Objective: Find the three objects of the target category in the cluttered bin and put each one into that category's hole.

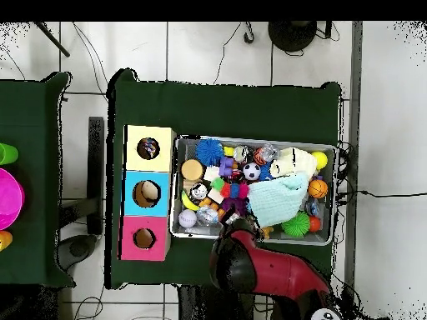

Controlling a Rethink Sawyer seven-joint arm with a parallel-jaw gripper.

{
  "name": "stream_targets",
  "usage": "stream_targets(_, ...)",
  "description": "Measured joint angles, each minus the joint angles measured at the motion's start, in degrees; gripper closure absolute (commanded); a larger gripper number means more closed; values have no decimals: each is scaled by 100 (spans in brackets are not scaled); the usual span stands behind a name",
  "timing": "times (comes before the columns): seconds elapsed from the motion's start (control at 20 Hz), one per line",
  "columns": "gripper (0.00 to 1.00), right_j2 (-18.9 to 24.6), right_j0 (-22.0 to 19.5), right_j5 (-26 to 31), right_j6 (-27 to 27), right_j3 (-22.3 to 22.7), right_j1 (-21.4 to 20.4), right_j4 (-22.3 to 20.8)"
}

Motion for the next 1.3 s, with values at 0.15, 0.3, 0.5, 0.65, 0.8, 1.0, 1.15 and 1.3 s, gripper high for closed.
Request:
stream_targets(0.15, 0, 68, -236, 0, 0, -8, 0, -201)
stream_targets(0.3, 0, 146, -421, 3, 0, -22, 0, -366)
stream_targets(0.5, 0, 240, -610, 39, 0, -60, 1, -566)
stream_targets(0.65, 0, 273, -673, 70, 0, -118, 6, -679)
stream_targets(0.8, 0, 317, -749, 88, 0, -223, 42, -822)
stream_targets(1.0, 0, 380, -867, 97, 0, -491, 162, -1059)
stream_targets(1.15, 0, 412, -947, 98, 0, -651, 239, -1180)
stream_targets(1.3, 0, 447, -1029, 132, 0, -843, 328, -1308)
